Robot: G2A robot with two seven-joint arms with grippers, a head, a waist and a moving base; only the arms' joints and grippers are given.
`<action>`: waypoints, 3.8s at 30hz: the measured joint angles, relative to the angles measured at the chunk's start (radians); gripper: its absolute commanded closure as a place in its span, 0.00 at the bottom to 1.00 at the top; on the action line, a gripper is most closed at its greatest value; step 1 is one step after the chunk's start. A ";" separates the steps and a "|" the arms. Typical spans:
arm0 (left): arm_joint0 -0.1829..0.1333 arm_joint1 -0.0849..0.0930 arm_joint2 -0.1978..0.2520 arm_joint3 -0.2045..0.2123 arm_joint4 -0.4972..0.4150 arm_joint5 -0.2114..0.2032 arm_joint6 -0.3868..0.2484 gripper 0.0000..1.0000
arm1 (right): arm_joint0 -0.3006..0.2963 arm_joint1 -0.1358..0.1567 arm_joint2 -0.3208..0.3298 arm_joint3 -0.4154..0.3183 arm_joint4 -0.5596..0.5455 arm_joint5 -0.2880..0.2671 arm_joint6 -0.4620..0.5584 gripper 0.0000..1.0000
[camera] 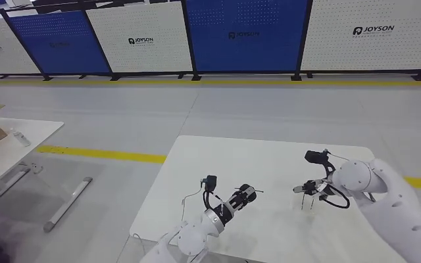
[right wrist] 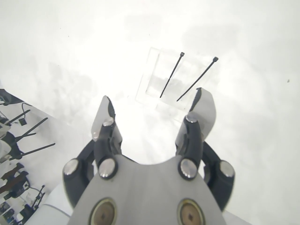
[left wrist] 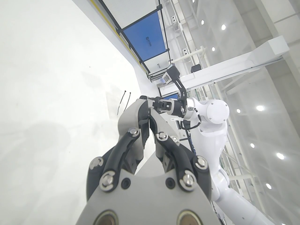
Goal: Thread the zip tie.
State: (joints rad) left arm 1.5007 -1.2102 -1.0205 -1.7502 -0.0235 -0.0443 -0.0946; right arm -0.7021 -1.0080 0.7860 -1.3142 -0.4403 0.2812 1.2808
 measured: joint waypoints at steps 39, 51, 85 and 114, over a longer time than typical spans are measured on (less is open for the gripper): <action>0.000 0.000 0.000 0.000 0.000 0.000 0.000 1.00 | 0.112 -0.180 -0.115 0.321 -0.114 0.059 0.025 0.83; 0.000 0.000 0.000 0.000 0.000 0.000 0.000 1.00 | 0.136 -0.239 -0.125 0.415 -0.153 0.059 0.027 0.78; 0.000 0.000 0.000 0.000 0.000 0.000 0.000 1.00 | -0.005 -0.191 0.127 0.190 -0.261 0.059 0.012 1.00; 0.000 0.000 0.000 0.000 0.000 0.000 0.000 1.00 | -0.432 -0.121 0.487 -0.322 -0.040 -0.008 -0.312 1.00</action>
State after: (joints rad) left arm 1.5007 -1.2102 -1.0205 -1.7502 -0.0235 -0.0443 -0.0946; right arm -1.1341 -1.1294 1.2735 -1.6362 -0.4803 0.2735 0.9688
